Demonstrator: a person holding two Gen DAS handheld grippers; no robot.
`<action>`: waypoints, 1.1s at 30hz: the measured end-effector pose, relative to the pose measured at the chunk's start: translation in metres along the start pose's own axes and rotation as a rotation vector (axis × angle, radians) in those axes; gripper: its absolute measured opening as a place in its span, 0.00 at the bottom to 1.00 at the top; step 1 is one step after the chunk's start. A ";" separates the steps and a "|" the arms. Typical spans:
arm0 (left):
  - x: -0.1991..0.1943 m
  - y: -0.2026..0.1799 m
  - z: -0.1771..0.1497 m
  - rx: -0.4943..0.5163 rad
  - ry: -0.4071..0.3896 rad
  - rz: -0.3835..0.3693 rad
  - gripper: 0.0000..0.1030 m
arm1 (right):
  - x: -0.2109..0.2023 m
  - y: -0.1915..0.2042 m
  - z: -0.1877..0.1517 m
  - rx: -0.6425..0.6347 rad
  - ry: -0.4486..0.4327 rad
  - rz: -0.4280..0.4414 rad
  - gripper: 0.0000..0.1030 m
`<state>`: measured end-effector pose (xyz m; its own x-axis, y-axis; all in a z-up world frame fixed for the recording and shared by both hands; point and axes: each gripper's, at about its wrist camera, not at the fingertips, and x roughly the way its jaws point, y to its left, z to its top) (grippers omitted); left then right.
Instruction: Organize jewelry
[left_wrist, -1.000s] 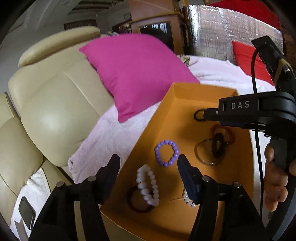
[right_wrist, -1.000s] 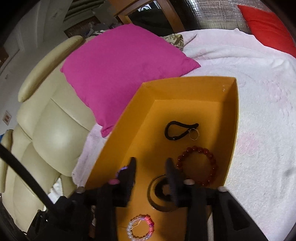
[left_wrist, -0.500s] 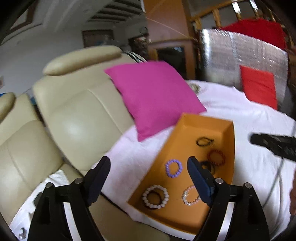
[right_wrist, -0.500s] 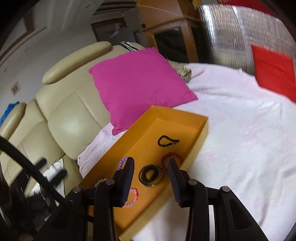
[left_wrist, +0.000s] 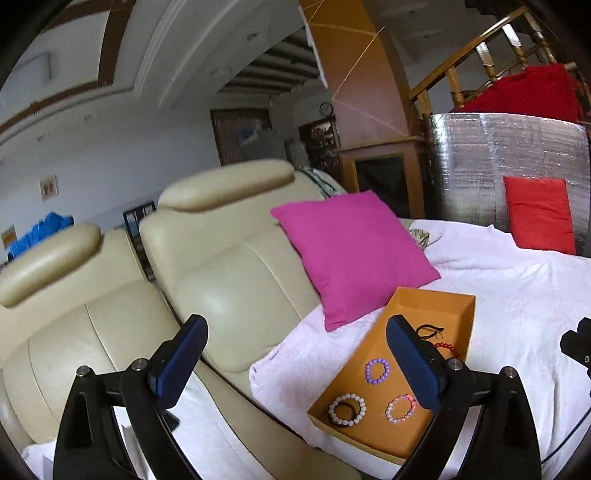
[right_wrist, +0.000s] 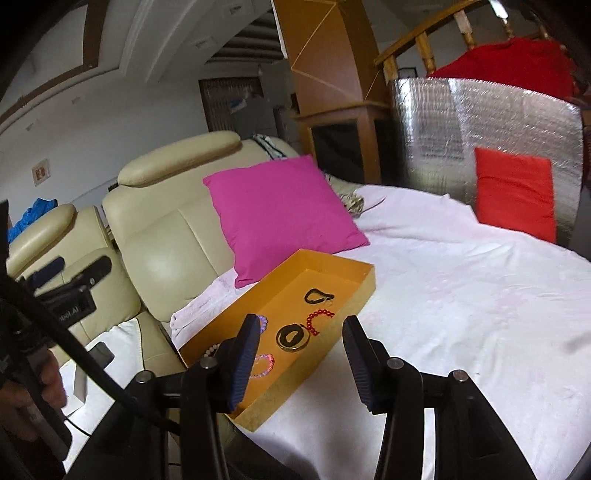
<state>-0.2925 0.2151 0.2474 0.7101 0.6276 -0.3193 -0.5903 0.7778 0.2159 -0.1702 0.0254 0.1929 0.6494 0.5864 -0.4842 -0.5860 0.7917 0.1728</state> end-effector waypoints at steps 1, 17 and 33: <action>-0.005 0.000 0.001 0.000 -0.001 -0.005 0.94 | -0.007 0.002 -0.001 -0.007 -0.009 -0.017 0.49; -0.038 0.015 0.010 -0.068 -0.008 -0.020 0.95 | -0.046 0.027 -0.007 -0.028 -0.062 -0.069 0.49; -0.044 0.012 0.006 -0.037 -0.014 -0.016 0.95 | -0.055 0.034 -0.012 -0.021 -0.072 -0.076 0.50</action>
<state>-0.3287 0.1969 0.2693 0.7246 0.6160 -0.3092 -0.5927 0.7858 0.1766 -0.2311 0.0180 0.2151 0.7252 0.5363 -0.4318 -0.5432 0.8310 0.1197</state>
